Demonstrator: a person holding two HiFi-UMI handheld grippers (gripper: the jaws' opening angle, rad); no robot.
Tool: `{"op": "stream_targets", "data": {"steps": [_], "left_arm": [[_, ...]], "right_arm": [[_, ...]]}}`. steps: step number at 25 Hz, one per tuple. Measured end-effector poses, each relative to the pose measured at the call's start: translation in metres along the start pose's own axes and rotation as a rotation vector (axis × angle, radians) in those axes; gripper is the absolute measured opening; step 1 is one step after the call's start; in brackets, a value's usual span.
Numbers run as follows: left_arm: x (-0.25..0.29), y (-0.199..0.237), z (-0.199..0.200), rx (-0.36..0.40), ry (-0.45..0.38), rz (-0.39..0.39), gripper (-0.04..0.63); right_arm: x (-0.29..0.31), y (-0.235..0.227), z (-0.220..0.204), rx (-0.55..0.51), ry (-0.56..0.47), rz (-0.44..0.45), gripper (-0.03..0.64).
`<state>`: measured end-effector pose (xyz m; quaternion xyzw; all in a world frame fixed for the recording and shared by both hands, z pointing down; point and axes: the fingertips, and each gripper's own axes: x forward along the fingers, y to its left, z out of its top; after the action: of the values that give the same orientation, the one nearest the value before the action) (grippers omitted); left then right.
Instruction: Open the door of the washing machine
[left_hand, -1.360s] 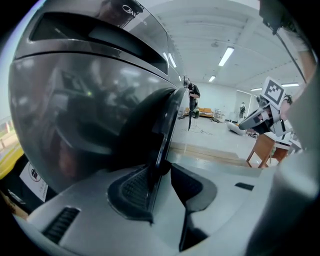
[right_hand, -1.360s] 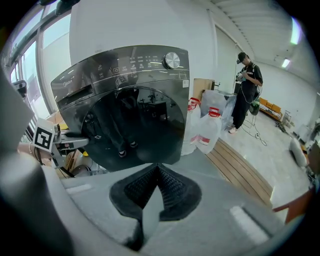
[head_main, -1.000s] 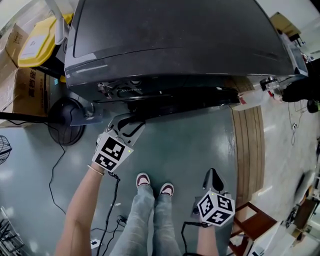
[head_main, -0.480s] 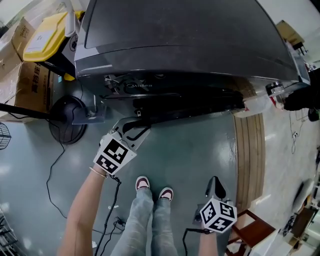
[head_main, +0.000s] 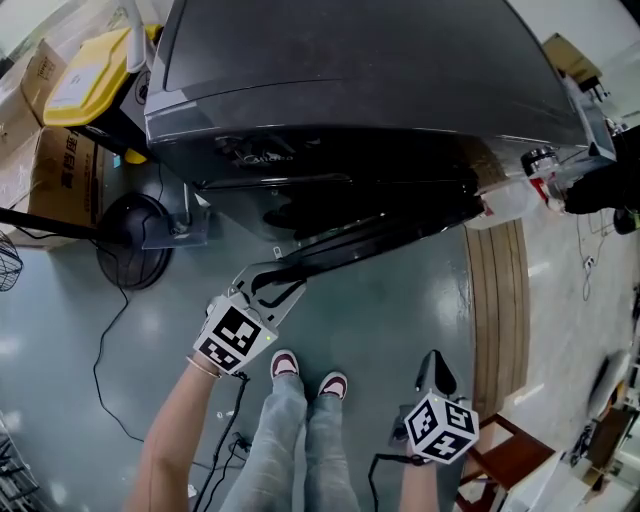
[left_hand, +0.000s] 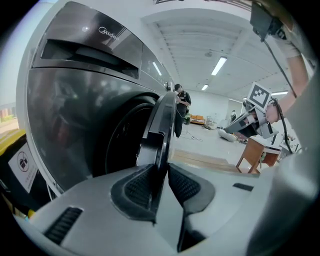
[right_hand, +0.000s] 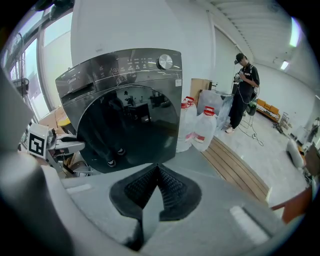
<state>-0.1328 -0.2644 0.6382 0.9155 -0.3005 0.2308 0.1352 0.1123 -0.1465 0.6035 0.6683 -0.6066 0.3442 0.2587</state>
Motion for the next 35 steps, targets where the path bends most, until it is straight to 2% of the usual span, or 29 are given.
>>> {"op": "stream_targets", "data": {"steps": [8,13,35], "left_arm": [[-0.002,-0.012,-0.004,-0.021,0.001,0.03,0.091],[-0.004,-0.026,-0.007,-0.038,0.005,0.05,0.091],[0.001,-0.13,-0.019,-0.056,0.065,0.052,0.089]], "right_arm": [[-0.01,-0.003,-0.017,0.017,0.012,0.011,0.005],[-0.02,-0.007,-0.012,-0.029,-0.013,0.03,0.005],[-0.076,-0.081,-0.068,0.039,-0.024,-0.004,0.005]]}}
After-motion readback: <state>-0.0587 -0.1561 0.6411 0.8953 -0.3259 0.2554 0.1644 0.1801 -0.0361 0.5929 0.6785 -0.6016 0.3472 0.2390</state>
